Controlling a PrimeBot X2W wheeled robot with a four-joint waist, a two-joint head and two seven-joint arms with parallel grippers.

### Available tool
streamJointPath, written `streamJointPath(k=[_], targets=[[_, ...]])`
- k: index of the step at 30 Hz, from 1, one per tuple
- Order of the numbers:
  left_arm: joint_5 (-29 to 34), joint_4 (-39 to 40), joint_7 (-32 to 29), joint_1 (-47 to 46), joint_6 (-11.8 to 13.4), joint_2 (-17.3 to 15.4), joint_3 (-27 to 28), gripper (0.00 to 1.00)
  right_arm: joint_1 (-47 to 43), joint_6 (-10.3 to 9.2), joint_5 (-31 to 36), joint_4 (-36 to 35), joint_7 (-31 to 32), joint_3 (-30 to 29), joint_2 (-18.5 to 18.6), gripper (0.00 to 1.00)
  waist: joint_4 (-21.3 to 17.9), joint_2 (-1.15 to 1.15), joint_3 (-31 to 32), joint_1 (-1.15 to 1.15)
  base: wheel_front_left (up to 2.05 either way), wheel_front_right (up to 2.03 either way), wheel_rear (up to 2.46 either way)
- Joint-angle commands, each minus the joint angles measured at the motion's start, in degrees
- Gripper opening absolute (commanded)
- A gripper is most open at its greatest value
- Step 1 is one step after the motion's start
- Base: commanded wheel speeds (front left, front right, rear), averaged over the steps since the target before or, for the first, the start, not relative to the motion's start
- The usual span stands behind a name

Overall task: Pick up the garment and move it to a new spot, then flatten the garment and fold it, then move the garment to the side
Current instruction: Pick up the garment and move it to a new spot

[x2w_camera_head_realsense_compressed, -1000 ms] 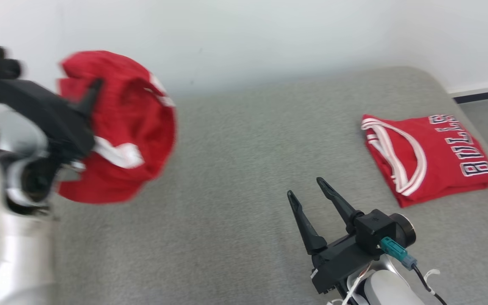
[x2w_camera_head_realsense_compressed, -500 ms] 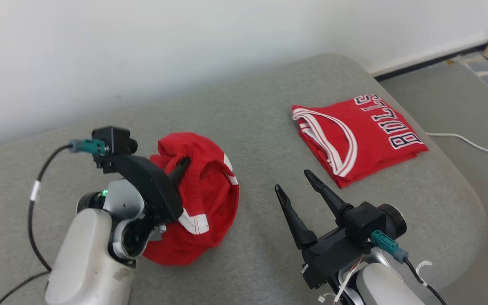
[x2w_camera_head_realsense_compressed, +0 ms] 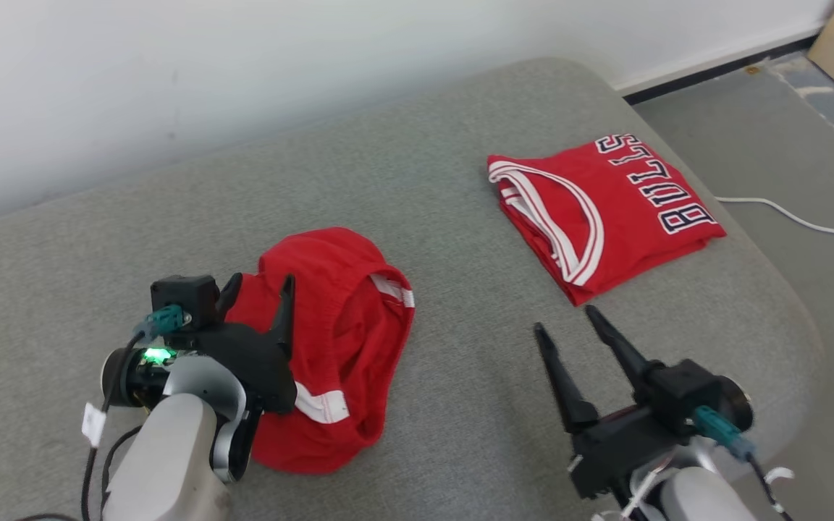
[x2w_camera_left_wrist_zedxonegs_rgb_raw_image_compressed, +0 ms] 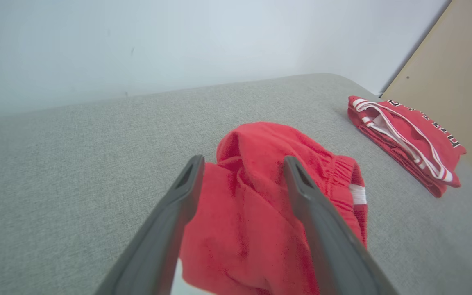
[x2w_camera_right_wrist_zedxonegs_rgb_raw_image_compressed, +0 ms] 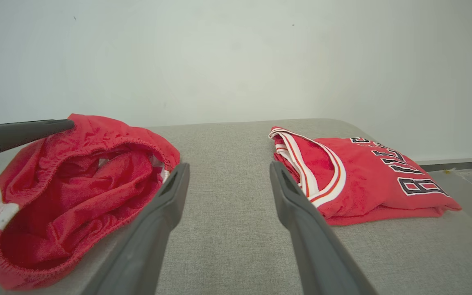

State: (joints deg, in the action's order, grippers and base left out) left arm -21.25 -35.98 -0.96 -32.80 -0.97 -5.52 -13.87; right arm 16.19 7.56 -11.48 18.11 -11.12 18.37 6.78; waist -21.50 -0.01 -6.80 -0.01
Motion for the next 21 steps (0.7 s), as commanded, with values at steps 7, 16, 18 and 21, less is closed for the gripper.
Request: streamJointPath(k=[7, 16, 18, 21], targets=[[0.05, 1.05, 15.45, 6.26, 0.96, 0.21, 2.39, 1.0, -5.51, -0.16, 2.16, -2.88, 1.07, -9.33, 1.22, 1.0, 9.14, 0.01, 5.43, 0.01, 0.0, 0.0, 0.0], [3.84, 17.83, 16.08, 21.05, 2.17, 0.05, 11.98, 1.0, -9.54, -0.16, 3.19, -5.8, 2.67, -12.1, 1.77, 1.0, 14.66, 0.01, 8.83, 0.01, 0.0, 0.0, 0.0], [5.46, 19.82, 16.09, 24.38, 1.91, -0.11, 13.42, 1.0, -10.29, -0.16, 3.22, -5.81, 2.83, -12.13, 1.86, 1.0, 15.55, 0.01, 9.57, 0.01, 0.0, 0.0, 0.0], [6.96, 21.77, 16.1, 28.25, 1.42, 0.06, 15.43, 1.0, -11.09, -0.16, 2.88, -5.51, 2.9, -11.91, 2.01, 1.0, 16.53, 0.01, 10.53, 0.01, 0.0, 0.0, 0.0]])
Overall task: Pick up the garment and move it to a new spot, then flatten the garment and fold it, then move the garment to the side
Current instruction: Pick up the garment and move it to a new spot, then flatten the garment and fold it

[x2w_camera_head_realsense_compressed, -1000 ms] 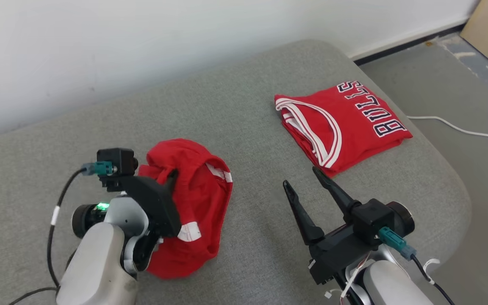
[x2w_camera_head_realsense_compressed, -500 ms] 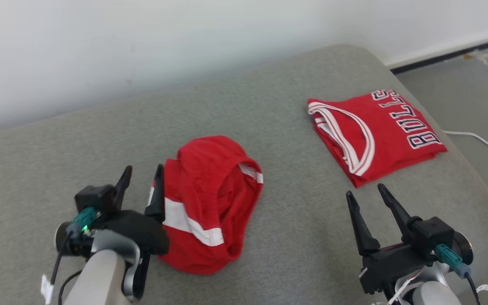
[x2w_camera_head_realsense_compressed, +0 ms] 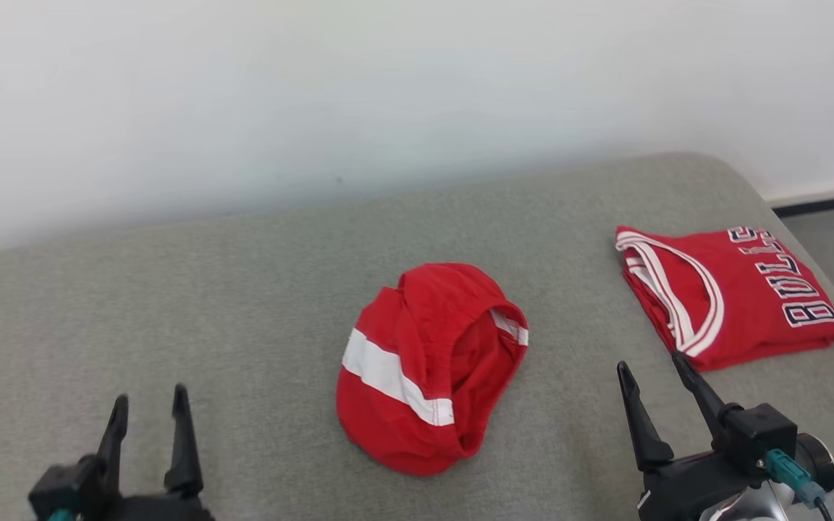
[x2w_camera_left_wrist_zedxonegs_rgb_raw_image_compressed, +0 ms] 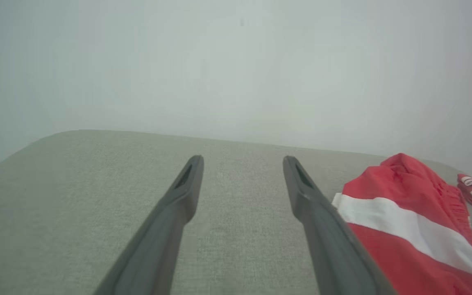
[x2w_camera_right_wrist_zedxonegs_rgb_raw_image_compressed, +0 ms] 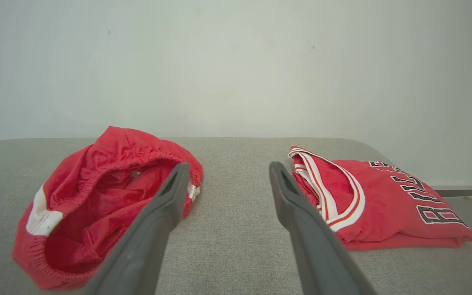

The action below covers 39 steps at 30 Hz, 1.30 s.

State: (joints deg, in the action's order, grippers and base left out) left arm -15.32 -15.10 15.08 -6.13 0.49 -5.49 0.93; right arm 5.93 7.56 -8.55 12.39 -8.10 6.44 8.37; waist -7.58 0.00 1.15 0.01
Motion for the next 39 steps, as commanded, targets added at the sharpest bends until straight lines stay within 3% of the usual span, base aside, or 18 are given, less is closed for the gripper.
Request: streamJointPath(k=[1, 21, 39], targets=[[1.17, 1.36, 0.05, 2.64, -0.23, 0.09, 1.25, 1.0, -1.14, -0.16, -0.2, 0.37, -0.13, 0.11, 0.5, 1.0, 2.9, 0.0, 2.87, -0.01, 0.0, 0.0, 0.0], [6.73, 7.03, 0.05, 11.65, -3.65, 1.15, 4.92, 1.0, -4.27, -0.17, -0.72, 3.67, -0.72, 0.49, -0.27, 1.0, 4.29, 0.0, 5.24, -0.01, 0.0, 0.0, 0.0], [7.36, 7.27, 0.05, 11.83, -3.23, 2.21, 5.15, 1.0, -3.03, -0.17, -0.78, 4.13, -1.19, 0.74, -0.77, 1.0, 3.8, 0.0, 4.34, -0.01, 0.0, 0.0, 0.0]])
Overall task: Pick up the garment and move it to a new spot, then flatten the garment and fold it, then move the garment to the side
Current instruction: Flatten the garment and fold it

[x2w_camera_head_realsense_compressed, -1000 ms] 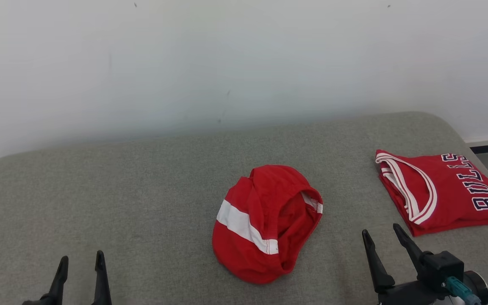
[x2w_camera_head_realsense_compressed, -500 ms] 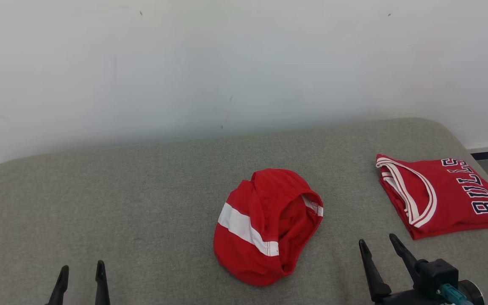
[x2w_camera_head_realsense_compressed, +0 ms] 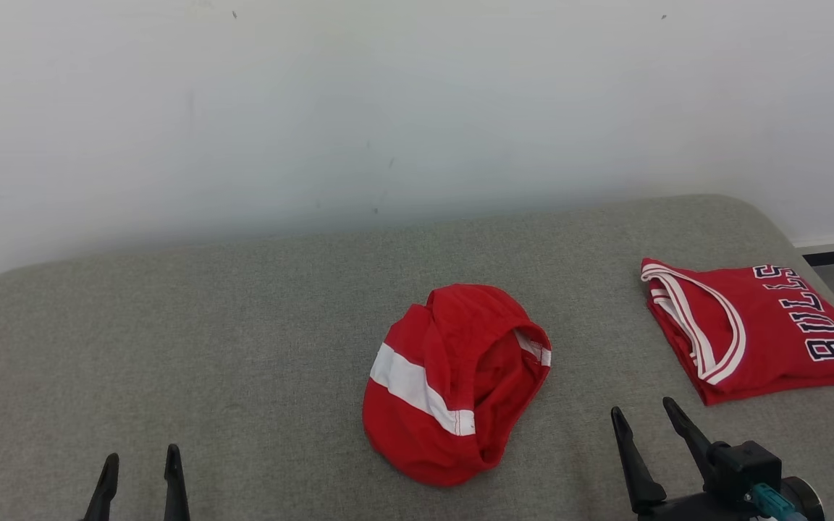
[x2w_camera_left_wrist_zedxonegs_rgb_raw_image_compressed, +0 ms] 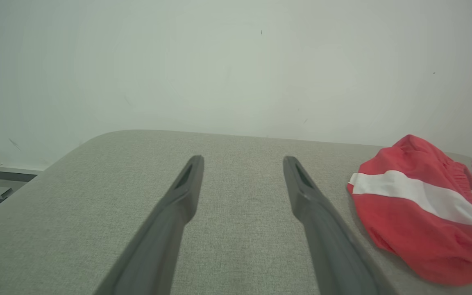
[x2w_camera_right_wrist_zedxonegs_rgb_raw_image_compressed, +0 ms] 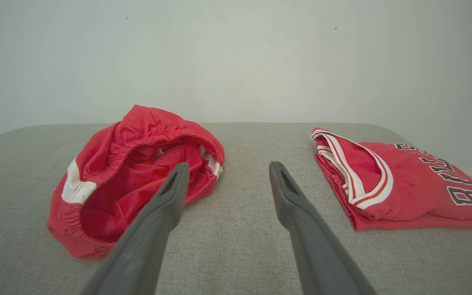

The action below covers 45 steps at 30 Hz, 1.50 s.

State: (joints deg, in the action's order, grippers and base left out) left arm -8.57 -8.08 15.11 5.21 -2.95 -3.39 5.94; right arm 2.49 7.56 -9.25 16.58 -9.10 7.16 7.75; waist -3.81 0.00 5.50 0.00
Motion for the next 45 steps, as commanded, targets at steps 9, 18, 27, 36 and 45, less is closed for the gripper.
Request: streamJointPath(k=[9, 18, 27, 36, 45], targets=[[1.19, -0.29, 0.02, -0.46, 0.58, 0.24, -0.65, 1.0, 0.81, -0.17, -0.2, -0.1, -0.41, 0.39, -0.31, 1.0, -0.31, 0.0, -0.41, 0.0, 0.0, 0.0, 0.0], [0.61, -3.49, -7.14, -7.79, -0.41, 0.29, -4.76, 1.0, 2.21, -0.17, -0.09, -0.5, 0.07, 1.69, -0.32, 1.0, -3.48, 0.0, -1.75, 0.0, 0.0, 0.0, 0.0], [-6.99, -8.03, -19.77, -16.45, -0.44, 0.5, -16.85, 1.0, 3.52, -0.17, -0.48, -0.03, -0.17, 2.77, -0.38, 1.0, -9.92, 0.0, -4.18, 0.0, 0.0, 0.0, 0.0], [-7.34, -10.28, -23.34, -21.3, 1.97, 0.42, -34.59, 1.0, 4.67, -0.17, -0.5, 0.66, -1.15, 2.64, -0.57, 1.0, -15.69, 0.0, -6.64, 0.0, 0.0, 0.0, 0.0], [-4.63, -20.06, -25.88, -26.49, 3.32, 0.38, -39.28, 1.0, 5.66, -0.17, -0.58, 1.64, -1.87, 3.12, -1.24, 1.0, -17.4, 0.0, -7.25, 0.0, 0.0, 0.0, 0.0]])
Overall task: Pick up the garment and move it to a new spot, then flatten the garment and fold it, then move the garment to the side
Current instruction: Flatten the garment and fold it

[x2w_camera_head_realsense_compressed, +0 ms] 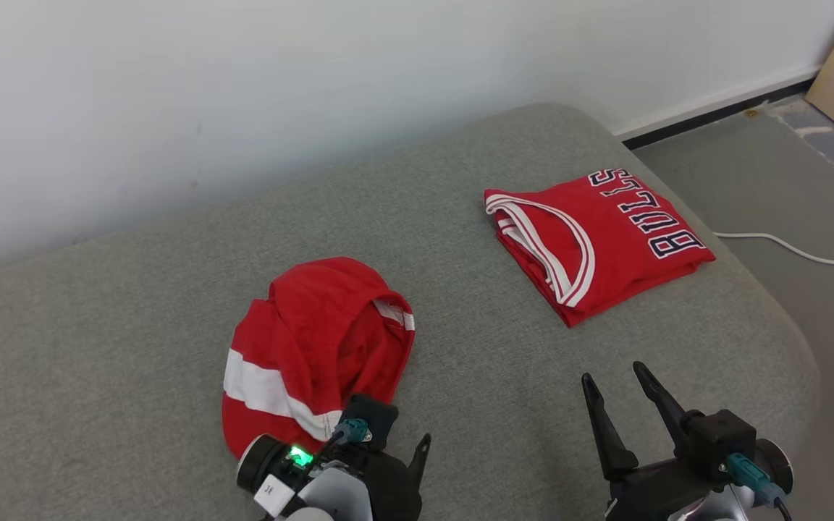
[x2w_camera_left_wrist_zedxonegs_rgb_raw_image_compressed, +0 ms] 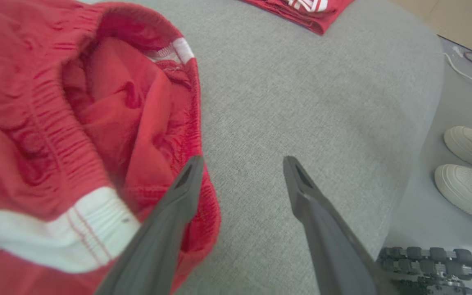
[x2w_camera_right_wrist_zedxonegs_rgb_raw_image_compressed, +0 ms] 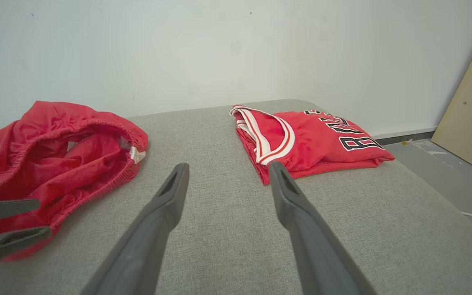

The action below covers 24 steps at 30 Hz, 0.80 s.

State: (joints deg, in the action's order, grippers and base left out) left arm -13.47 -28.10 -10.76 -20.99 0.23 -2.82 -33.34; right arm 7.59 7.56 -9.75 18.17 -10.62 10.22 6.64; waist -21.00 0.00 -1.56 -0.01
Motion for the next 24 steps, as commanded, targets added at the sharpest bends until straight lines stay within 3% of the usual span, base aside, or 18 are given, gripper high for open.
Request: streamJointPath(k=[1, 9, 12, 13, 14, 15, 24], targets=[[0.59, -1.38, -0.51, -0.75, 0.29, -0.26, -0.16, 1.0, 0.61, -0.17, -0.01, 0.06, -0.38, 0.08, -0.18, 1.0, -0.28, 0.0, -0.23, 0.01, 0.0, 0.0, 0.0], [3.94, -11.06, -2.95, -2.98, 3.27, -2.58, -1.71, 1.0, 0.94, -0.17, 0.06, 0.5, -0.49, 0.15, 0.0, 1.0, 0.36, 0.0, -0.07, 0.01, 0.0, 0.0, 0.0], [3.87, -13.76, -3.19, -2.52, 2.38, -3.3, -2.35, 1.0, 0.77, -0.17, -0.02, 0.56, -0.36, 0.19, 0.19, 1.0, 0.88, 0.0, 0.21, 0.01, 0.0, 0.0, 0.0], [3.76, -14.3, -2.87, -2.47, 2.01, -3.36, -2.5, 0.45, 0.71, -0.17, -0.04, 0.51, -0.3, 0.25, 0.16, 1.0, 1.02, 0.0, 0.3, 0.01, 0.0, 0.0, 0.0], [3.76, -14.3, -2.87, -2.47, 2.01, -3.36, -2.5, 0.45, 0.71, -0.17, -0.04, 0.51, -0.3, 0.25, 0.16, 1.0, 1.02, 0.0, 0.3, 0.01, 0.0, 0.0, 0.0], [3.18, -14.57, -2.14, -2.53, 1.72, -3.24, -2.34, 0.0, 0.68, -0.17, -0.1, 0.5, -0.29, 0.27, 0.17, 1.0, 1.22, 0.0, 0.39, 0.01, 0.0, 0.0, 0.0], [-5.31, -10.07, 6.27, -5.71, -1.29, -0.46, 0.93, 0.0, 0.07, -0.17, -0.1, 0.23, 0.23, 0.38, 0.49, 1.0, 3.05, 0.0, 1.71, 0.01, 0.0, 0.0, 0.0]])
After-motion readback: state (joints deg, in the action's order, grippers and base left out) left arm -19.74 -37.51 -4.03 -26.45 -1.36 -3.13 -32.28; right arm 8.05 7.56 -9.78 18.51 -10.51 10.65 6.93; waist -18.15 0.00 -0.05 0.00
